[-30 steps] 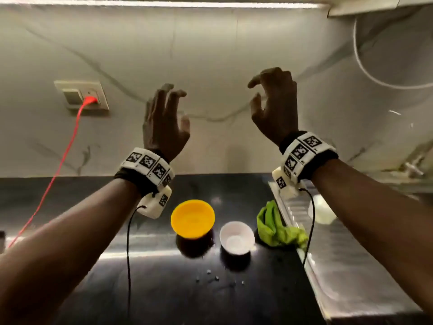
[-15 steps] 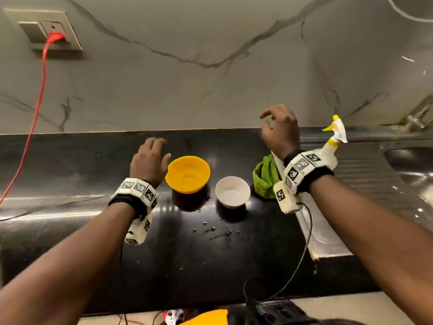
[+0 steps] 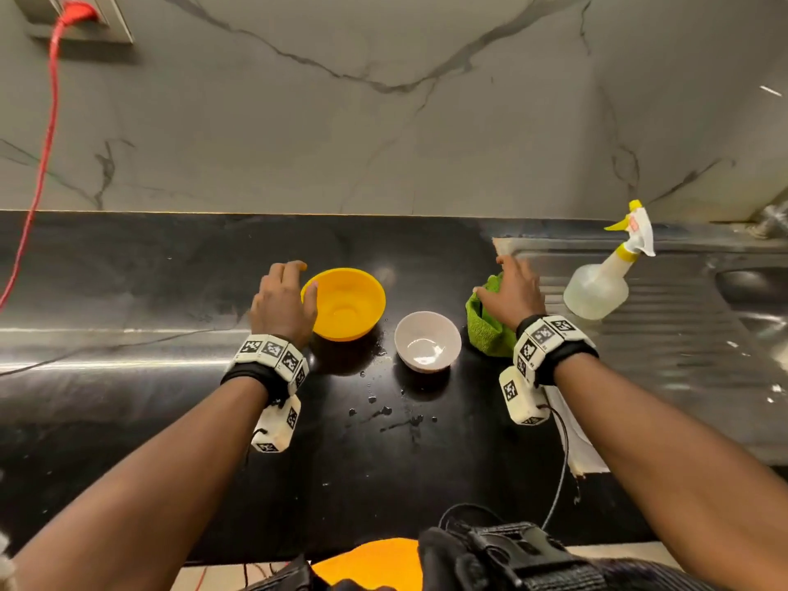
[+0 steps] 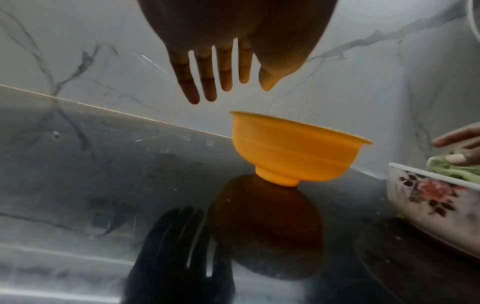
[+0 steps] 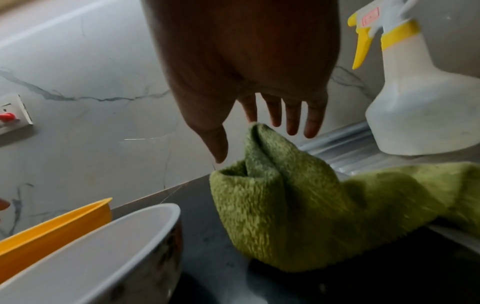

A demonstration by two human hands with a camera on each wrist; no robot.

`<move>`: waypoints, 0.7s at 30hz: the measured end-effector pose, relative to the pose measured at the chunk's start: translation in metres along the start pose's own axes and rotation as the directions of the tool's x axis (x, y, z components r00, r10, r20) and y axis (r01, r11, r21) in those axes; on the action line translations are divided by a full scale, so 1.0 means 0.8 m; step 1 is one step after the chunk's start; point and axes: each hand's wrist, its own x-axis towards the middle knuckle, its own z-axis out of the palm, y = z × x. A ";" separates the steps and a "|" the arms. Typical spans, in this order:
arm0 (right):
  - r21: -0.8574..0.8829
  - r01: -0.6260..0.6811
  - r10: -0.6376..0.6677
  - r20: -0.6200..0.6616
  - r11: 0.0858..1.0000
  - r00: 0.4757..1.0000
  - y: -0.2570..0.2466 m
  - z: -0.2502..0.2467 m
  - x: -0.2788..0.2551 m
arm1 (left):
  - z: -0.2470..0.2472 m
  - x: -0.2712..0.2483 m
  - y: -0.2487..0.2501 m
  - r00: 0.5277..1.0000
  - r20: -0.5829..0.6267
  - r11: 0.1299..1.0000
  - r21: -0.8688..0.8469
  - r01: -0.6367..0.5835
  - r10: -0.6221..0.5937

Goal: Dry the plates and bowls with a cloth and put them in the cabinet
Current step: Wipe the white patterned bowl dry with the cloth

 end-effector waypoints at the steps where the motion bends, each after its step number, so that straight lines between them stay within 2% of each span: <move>1: -0.016 -0.026 0.026 0.038 1.000 0.999 0.004 0.005 0.001 | 0.003 0.000 -0.002 1.000 0.016 1.000 0.005 0.019 -0.019; 6: -0.003 -0.079 0.078 0.158 0.997 0.984 0.024 0.026 0.009 | 0.015 -0.003 -0.016 0.996 0.061 0.997 0.043 0.069 -0.071; 7: 0.006 -0.078 0.076 0.159 0.997 0.984 0.026 0.029 0.010 | 0.015 -0.004 -0.015 0.998 0.045 0.998 0.061 0.035 -0.037; 9: 0.026 -0.067 0.062 0.165 0.997 0.984 0.026 0.034 0.012 | 0.019 -0.005 -0.007 0.994 0.011 0.989 0.101 -0.112 0.111; 11: 0.053 -0.062 0.051 0.188 0.997 0.981 0.025 0.038 0.014 | 0.026 -0.009 0.012 0.964 0.006 0.955 0.131 -0.265 0.267; 14: 0.056 -0.033 0.020 0.210 0.998 0.978 0.021 0.042 0.012 | 0.037 -0.020 0.045 0.922 0.020 0.919 0.073 -0.387 0.387; 17: 0.087 -0.011 -0.004 0.178 0.996 0.984 0.021 0.042 0.010 | 0.045 -0.035 0.072 0.858 0.062 0.859 0.023 -0.512 0.510; 19: 0.097 -0.043 0.026 0.173 0.994 0.985 0.021 0.039 0.009 | 0.046 -0.047 0.088 0.852 0.149 0.864 -0.037 -0.502 0.501; 21: 0.111 -0.063 0.045 0.162 0.992 0.986 0.021 0.034 0.008 | 0.047 -0.059 0.099 0.878 0.272 0.917 -0.055 -0.395 0.395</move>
